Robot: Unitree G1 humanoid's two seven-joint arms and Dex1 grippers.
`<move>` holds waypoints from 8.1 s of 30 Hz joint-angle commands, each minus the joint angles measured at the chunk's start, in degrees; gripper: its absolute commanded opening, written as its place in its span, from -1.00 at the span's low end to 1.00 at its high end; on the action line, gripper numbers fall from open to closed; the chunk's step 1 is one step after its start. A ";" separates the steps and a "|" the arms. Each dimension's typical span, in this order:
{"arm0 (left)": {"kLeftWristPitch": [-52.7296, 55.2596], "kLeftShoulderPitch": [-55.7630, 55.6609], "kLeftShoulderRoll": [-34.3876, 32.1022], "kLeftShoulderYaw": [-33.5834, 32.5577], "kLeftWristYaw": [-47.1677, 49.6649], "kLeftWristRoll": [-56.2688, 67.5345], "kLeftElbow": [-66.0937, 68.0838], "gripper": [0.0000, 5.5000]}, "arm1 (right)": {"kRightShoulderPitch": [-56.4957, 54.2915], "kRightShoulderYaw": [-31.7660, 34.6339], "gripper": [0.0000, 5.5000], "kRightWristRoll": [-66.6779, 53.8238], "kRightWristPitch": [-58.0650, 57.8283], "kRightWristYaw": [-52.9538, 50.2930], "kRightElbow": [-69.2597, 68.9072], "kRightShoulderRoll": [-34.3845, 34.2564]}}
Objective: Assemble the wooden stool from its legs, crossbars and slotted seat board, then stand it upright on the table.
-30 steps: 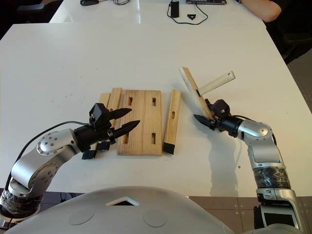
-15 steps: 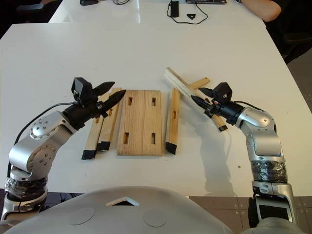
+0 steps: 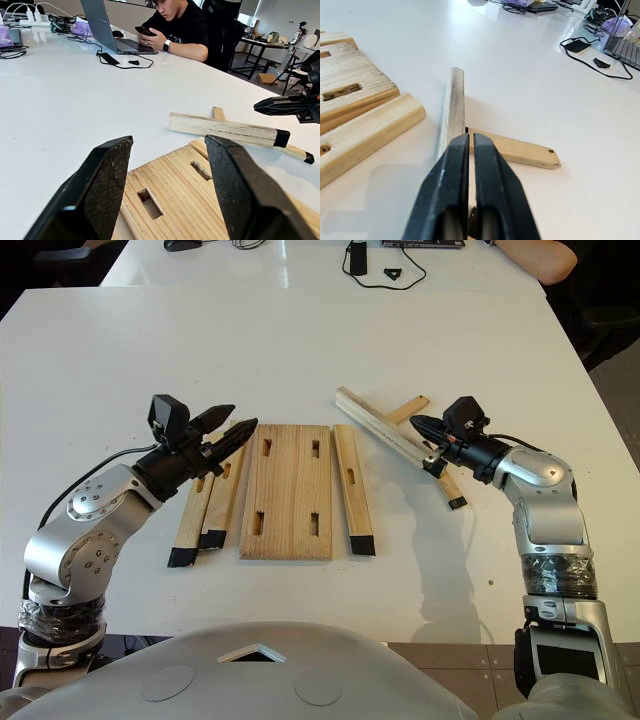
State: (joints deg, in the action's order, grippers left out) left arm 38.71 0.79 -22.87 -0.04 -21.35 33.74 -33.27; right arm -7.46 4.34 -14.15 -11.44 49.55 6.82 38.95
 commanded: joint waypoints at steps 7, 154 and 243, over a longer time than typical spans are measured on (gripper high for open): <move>0.73 0.96 -1.23 0.99 -1.00 -1.01 -0.41 -0.02 | -0.72 -0.92 -0.39 -0.69 -2.10 3.63 0.01 0.85; -7.74 4.20 -29.47 -11.15 -41.91 14.38 -2.10 -0.26 | 0.07 6.00 -0.26 -19.50 -8.00 -1.76 -18.82 -4.30; 22.48 18.39 -16.15 -11.59 -4.05 3.89 -8.91 0.34 | 9.68 7.76 -0.26 -10.10 -1.71 -7.55 -16.84 -8.18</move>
State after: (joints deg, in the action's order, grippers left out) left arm 60.46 18.51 -39.66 -12.59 -26.18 38.33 -42.36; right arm 3.29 11.80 -24.62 -13.35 41.97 -10.30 29.84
